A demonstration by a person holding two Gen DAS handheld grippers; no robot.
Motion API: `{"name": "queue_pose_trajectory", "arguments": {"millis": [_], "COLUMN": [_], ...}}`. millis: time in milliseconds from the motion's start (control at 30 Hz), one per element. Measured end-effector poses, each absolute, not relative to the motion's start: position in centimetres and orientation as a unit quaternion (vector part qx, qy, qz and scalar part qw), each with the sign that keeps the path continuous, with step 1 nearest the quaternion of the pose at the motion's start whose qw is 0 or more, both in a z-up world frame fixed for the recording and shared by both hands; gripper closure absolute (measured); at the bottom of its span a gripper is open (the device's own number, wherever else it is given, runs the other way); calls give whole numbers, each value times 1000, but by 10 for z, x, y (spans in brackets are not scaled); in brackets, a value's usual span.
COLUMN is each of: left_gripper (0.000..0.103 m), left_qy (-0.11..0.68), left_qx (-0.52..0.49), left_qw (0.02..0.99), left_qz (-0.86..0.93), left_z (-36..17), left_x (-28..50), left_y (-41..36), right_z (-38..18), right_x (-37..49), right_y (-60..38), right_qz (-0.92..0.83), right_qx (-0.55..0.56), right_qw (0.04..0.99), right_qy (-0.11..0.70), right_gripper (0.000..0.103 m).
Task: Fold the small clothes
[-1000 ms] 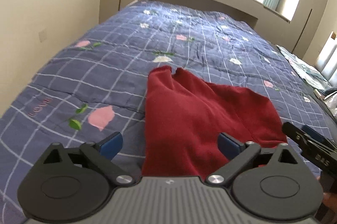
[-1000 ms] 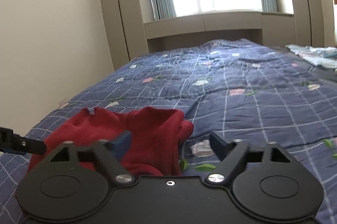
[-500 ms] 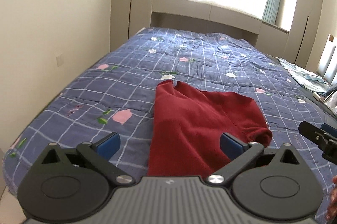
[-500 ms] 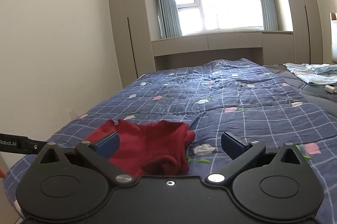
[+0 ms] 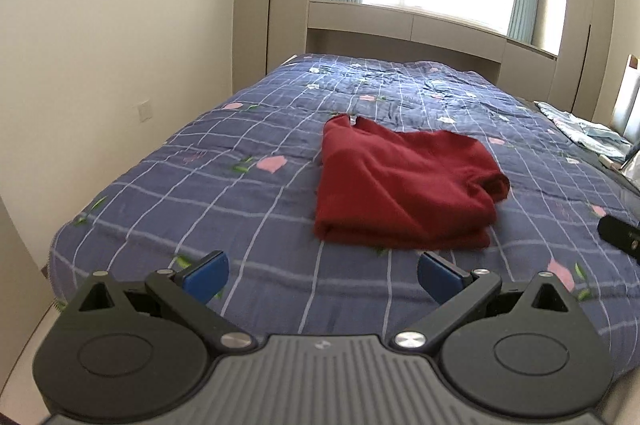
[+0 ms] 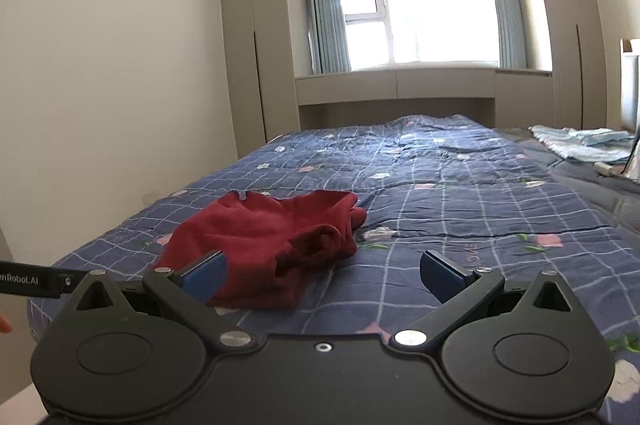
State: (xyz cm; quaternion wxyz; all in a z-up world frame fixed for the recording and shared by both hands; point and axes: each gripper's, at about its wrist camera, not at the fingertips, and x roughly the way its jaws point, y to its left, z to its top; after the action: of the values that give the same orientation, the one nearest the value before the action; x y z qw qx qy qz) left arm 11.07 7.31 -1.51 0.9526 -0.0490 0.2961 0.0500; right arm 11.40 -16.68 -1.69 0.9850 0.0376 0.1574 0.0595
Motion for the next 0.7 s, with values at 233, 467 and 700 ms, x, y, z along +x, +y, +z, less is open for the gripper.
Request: {"name": "queue_pose_trajectory", "arguments": {"millis": [233,467,700], "left_gripper": [0,0,0], "left_qy": [288,277,275], "left_qx": [-43,-46,-44], "left_qw": [955,959,959], "left_qz": [47,47,49], "left_z": [-23,-22,-22], "left_x": [76,52,46], "left_y": [68,65,64], "right_z": [-21,-21,-25], "right_x": [83,58,53], "right_y": [-161,-155,-146], "right_qz": [57,60,69], "right_qx": [28,15,-2], "right_qw": [987,988,988], "right_qy": [148,139,140], "right_gripper": [1,1,1]}}
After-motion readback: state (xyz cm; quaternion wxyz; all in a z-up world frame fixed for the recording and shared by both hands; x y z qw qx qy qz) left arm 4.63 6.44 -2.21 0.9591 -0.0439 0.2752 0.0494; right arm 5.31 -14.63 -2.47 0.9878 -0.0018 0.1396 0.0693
